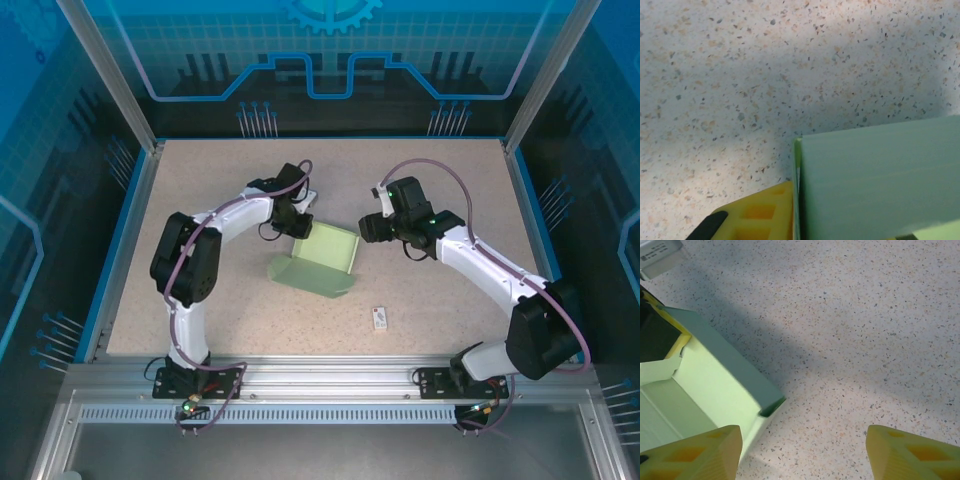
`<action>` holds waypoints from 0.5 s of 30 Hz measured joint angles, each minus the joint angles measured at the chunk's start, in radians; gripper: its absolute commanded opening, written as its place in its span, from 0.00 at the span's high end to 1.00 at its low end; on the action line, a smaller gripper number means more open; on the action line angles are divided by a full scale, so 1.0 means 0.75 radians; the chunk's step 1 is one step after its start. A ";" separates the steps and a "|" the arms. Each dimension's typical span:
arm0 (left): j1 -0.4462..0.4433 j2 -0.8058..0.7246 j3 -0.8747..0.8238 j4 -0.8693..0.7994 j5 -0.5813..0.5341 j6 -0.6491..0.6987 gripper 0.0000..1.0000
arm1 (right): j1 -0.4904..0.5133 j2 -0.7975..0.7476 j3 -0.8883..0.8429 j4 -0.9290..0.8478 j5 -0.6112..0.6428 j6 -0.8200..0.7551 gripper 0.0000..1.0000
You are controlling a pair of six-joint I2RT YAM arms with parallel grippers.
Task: Fold the paper box
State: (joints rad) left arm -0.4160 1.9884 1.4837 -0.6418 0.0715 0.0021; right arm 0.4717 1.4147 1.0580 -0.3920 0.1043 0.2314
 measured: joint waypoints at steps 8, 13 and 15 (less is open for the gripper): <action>0.000 0.101 0.110 -0.083 0.018 0.037 0.65 | 0.000 0.025 -0.008 0.001 0.011 -0.005 0.33; 0.000 0.108 0.143 -0.096 0.022 0.043 0.54 | 0.000 0.052 -0.008 0.001 0.020 -0.006 0.33; 0.000 0.108 0.159 -0.096 0.023 0.042 0.51 | 0.000 0.065 -0.008 0.001 0.020 -0.007 0.33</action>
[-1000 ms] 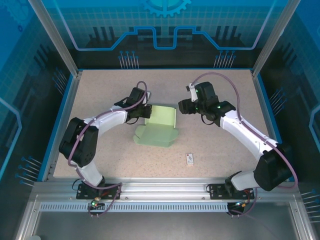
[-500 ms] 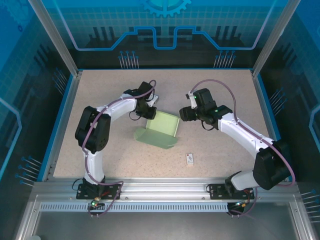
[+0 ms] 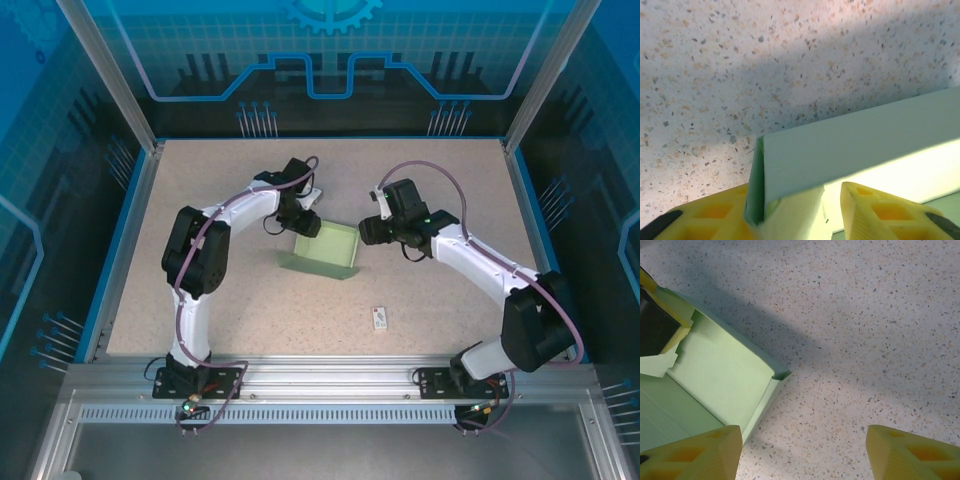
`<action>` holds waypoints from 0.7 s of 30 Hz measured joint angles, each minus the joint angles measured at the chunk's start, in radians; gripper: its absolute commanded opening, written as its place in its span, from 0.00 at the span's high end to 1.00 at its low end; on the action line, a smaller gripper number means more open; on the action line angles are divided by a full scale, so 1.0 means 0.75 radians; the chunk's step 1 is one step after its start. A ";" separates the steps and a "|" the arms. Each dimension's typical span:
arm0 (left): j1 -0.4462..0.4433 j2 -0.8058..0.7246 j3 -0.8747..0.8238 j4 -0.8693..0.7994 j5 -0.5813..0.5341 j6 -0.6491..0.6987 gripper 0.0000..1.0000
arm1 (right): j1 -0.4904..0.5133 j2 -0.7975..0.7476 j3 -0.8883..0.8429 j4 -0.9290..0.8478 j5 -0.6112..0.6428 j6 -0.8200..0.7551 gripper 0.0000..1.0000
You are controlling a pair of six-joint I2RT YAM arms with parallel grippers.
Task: Fold the paper box
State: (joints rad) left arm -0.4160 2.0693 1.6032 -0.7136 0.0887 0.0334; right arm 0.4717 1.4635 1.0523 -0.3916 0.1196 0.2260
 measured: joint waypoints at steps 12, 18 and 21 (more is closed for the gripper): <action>0.001 0.000 0.023 0.035 0.016 -0.003 0.39 | -0.011 0.067 0.003 0.019 -0.008 -0.029 0.32; 0.013 -0.044 0.017 0.124 0.013 -0.023 0.36 | -0.076 0.230 0.097 0.025 -0.107 -0.033 0.32; 0.035 -0.136 -0.027 0.210 -0.006 -0.054 0.35 | -0.080 0.343 0.196 0.025 -0.174 -0.033 0.34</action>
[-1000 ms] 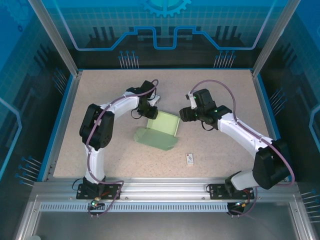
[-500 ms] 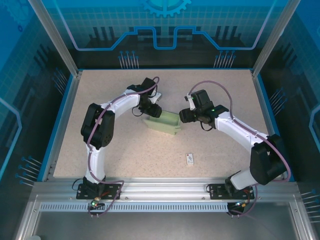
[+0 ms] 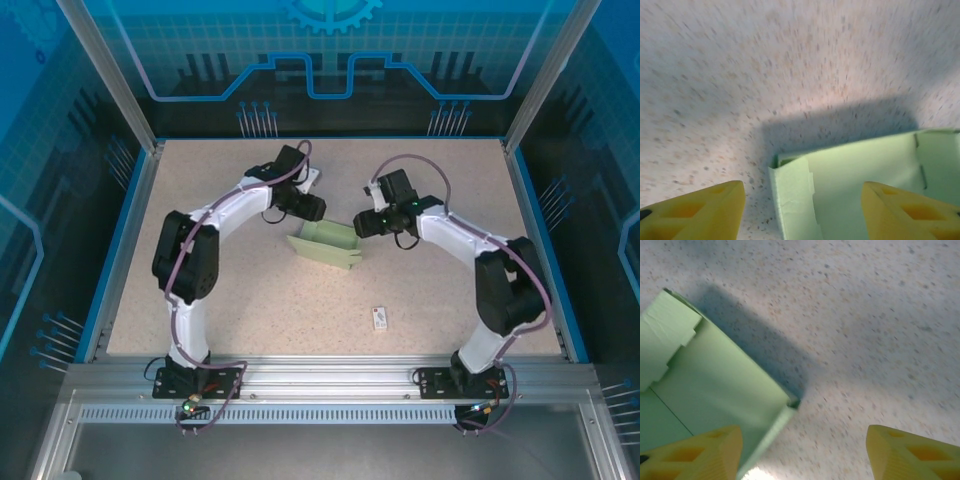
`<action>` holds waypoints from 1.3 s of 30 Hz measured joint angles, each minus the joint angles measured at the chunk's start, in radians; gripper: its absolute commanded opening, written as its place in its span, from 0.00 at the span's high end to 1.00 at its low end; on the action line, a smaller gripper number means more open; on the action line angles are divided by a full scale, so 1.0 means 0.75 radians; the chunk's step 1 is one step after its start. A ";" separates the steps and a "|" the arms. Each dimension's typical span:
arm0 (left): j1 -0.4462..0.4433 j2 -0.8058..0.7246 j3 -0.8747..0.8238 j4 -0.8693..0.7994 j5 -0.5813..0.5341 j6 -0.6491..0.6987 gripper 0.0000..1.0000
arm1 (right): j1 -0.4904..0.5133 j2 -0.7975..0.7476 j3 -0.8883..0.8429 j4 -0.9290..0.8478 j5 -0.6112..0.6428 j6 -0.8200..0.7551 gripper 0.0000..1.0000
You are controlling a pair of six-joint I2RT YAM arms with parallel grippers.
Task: Fold the paper box
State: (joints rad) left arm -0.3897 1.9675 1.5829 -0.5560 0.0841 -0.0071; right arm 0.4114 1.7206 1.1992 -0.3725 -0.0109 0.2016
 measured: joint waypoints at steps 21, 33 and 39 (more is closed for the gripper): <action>0.255 -0.790 -1.110 0.519 -0.258 -0.427 0.37 | 0.000 0.351 0.223 -0.148 -0.405 -0.007 0.38; 0.166 -0.826 -1.362 0.656 -0.090 -0.612 0.40 | 0.091 0.190 -0.087 0.036 -0.692 0.134 0.35; 0.085 -0.646 -1.295 0.760 -0.010 -0.657 0.42 | 0.116 0.156 -0.132 0.114 -0.720 0.184 0.34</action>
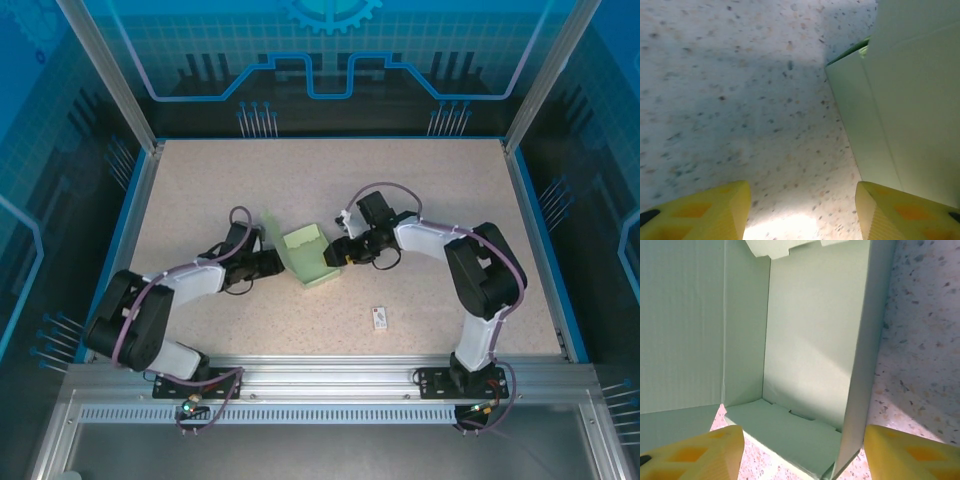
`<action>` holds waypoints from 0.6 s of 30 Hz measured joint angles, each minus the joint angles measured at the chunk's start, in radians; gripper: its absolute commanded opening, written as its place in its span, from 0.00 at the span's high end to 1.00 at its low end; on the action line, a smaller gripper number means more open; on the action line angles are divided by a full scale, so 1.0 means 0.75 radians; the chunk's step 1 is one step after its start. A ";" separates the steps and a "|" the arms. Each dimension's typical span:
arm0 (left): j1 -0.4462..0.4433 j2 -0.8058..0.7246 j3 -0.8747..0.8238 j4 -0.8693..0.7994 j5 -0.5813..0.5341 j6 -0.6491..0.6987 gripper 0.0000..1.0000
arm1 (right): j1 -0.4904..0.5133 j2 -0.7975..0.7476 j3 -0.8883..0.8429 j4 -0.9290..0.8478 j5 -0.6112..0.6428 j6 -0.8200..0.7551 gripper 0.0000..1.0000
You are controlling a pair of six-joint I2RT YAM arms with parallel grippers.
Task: Fold the paper box
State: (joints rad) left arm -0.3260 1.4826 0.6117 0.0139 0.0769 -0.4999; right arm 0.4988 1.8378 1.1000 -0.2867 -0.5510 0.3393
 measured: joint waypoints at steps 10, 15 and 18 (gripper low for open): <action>-0.033 0.276 0.286 0.068 0.067 0.002 0.42 | -0.098 -0.087 -0.069 0.036 0.128 0.013 0.36; -0.038 0.433 0.494 0.059 0.108 0.016 0.42 | -0.090 -0.093 -0.109 0.064 0.148 0.023 0.38; -0.044 0.522 0.625 0.054 0.137 0.040 0.42 | -0.064 -0.103 -0.168 0.104 0.157 0.052 0.38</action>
State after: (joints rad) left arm -0.3588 1.8744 1.0801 0.0547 0.1795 -0.4702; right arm 0.4507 1.7603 0.9741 -0.2089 -0.4332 0.3782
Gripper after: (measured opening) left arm 0.579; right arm 0.617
